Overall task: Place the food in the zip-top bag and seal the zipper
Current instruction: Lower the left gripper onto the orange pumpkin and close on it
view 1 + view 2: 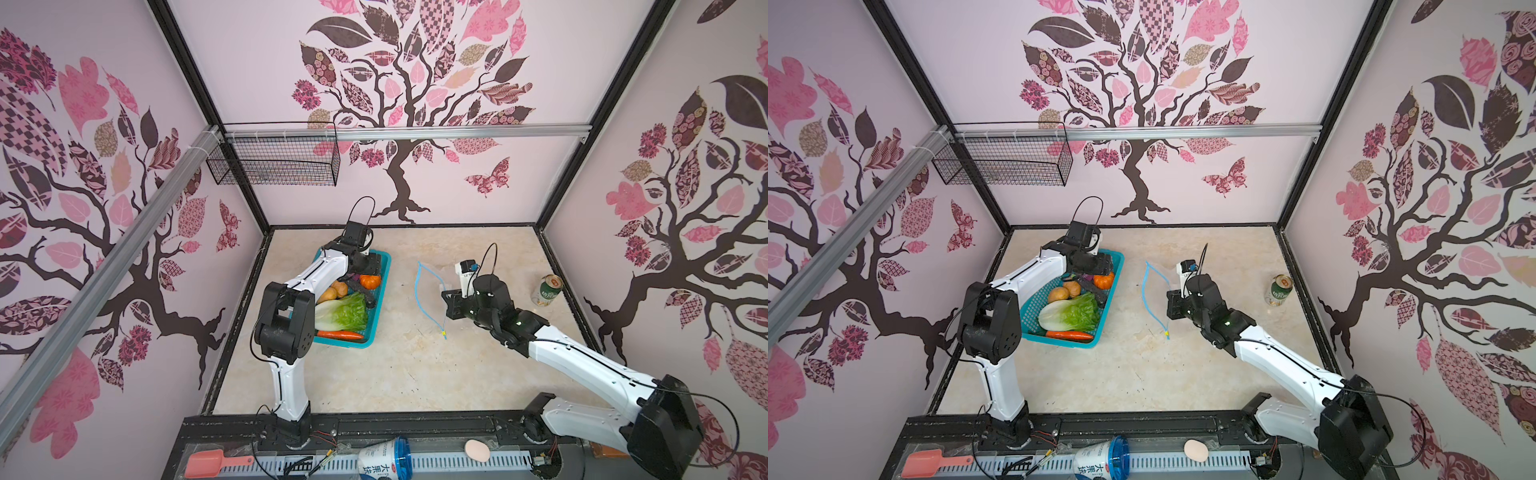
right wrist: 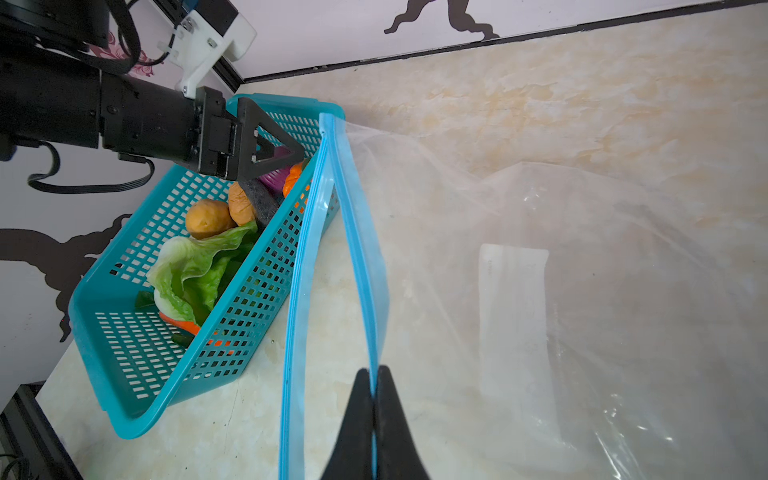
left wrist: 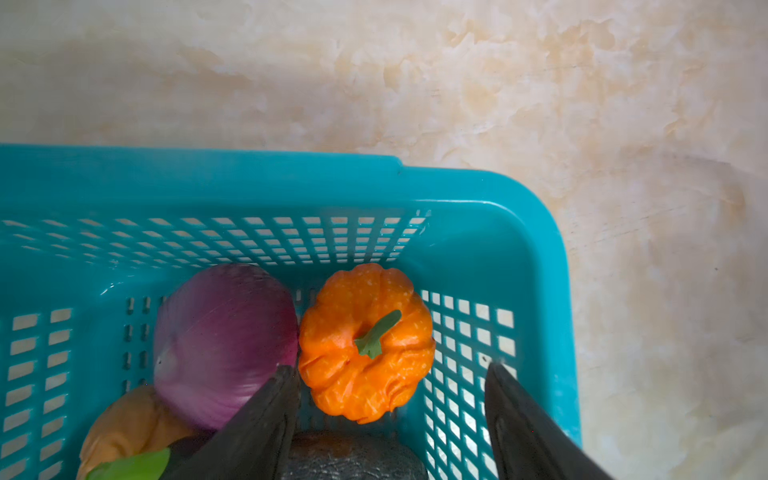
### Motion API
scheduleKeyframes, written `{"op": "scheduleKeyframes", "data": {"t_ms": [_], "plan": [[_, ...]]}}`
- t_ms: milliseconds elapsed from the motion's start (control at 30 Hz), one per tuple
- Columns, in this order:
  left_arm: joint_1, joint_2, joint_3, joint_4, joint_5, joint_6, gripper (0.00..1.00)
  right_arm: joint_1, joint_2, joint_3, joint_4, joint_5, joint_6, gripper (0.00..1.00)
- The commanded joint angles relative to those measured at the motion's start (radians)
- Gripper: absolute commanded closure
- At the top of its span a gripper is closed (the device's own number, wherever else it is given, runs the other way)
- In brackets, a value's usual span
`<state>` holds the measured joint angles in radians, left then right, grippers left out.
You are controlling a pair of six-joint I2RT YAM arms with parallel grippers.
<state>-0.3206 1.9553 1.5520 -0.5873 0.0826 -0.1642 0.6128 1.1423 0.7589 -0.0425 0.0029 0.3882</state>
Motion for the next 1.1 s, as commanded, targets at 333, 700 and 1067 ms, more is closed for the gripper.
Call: {"op": "scheduleKeyframes", "data": {"t_ms": [333, 700, 1067], "plan": [[0.0, 0.109, 0.019, 0.019, -0.02, 0.026, 0.19, -0.002, -0.012, 0.052, -0.032, 0.003, -0.008, 1.0], [0.0, 0.193, 0.054, 0.004, -0.027, 0.022, 0.18, -0.002, -0.011, 0.059, -0.048, 0.01, -0.016, 1.0], [0.0, 0.192, 0.047, 0.017, -0.002, 0.015, 0.35, -0.003, -0.024, 0.054, -0.055, 0.026, -0.016, 1.0]]}}
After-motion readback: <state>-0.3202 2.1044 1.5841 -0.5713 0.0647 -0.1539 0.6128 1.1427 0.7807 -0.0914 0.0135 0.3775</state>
